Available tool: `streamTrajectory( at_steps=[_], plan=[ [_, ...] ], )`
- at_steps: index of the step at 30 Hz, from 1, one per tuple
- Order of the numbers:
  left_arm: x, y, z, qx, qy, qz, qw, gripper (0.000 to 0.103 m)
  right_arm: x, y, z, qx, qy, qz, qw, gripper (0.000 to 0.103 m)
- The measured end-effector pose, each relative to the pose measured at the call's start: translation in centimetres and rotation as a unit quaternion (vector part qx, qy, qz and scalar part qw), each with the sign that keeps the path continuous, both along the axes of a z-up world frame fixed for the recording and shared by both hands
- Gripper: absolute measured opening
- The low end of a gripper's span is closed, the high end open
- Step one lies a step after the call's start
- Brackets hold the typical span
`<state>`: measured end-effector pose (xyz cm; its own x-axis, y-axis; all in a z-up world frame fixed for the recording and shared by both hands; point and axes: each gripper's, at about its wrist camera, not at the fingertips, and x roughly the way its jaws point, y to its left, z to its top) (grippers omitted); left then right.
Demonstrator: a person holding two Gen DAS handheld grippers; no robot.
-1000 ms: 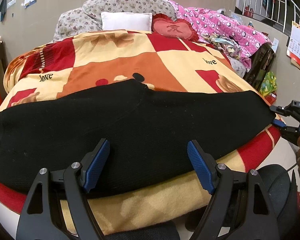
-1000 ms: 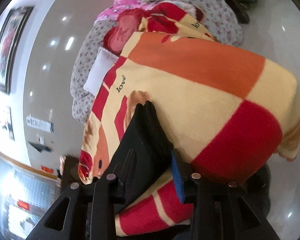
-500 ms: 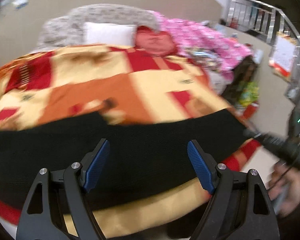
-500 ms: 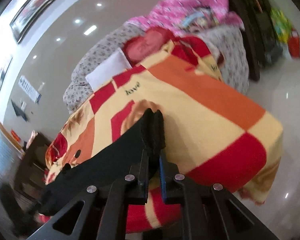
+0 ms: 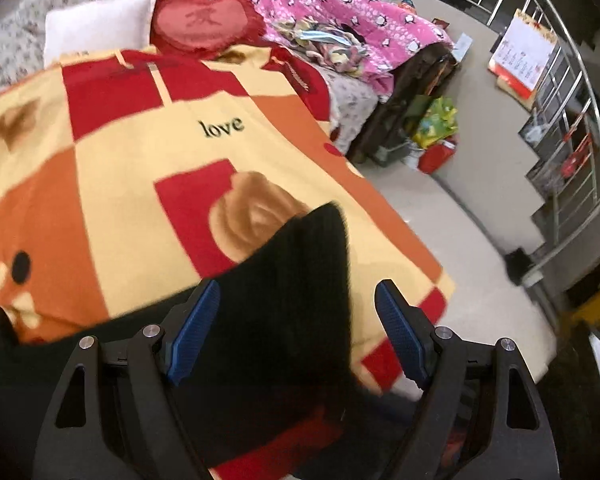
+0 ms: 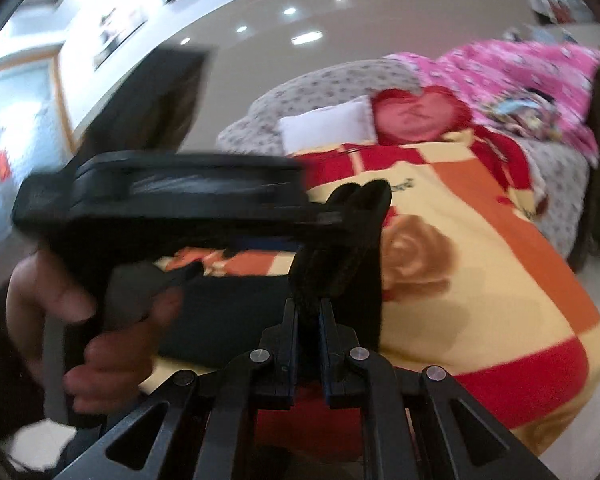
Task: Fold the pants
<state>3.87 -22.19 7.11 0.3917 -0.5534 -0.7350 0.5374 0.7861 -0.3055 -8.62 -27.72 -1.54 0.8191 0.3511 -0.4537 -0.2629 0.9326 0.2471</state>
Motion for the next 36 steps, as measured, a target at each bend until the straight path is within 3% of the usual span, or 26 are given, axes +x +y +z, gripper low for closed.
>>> streamTrajectory(
  at_steps=[6,7,11,13,21,28,36],
  plan=[
    [1.0,1.9,-0.5,0.02,-0.022,0.039,0.9988,0.08,-0.4,2.9,0.1,-0.058,-0.016,0.04,0.997,0.008],
    [1.1,2.6,-0.6,0.016,-0.022,0.048,0.9985,0.076,-0.5,3.0,0.1,-0.06,-0.017,0.039,0.997,0.008],
    [2.1,4.6,-1.0,-0.022,0.004,0.069,0.9974,0.027,-0.3,3.0,-0.1,-0.055,-0.014,0.038,0.998,0.008],
    [2.3,5.6,-1.2,-0.048,0.014,0.075,0.996,0.013,-0.3,3.3,0.0,-0.059,-0.015,0.037,0.997,0.008],
    [0.6,8.6,0.3,-0.091,-0.022,0.073,0.9929,0.01,-1.2,5.5,0.9,-0.072,-0.034,0.038,0.996,0.008],
    [1.0,14.7,0.9,-0.082,-0.041,0.059,0.9941,0.01,-1.0,11.1,0.8,-0.045,-0.051,0.052,0.996,0.008],
    [1.8,21.1,-0.2,-0.081,-0.042,0.096,0.9912,0.01,0.6,17.5,0.3,-0.06,-0.061,0.089,0.992,0.008]
  ],
)
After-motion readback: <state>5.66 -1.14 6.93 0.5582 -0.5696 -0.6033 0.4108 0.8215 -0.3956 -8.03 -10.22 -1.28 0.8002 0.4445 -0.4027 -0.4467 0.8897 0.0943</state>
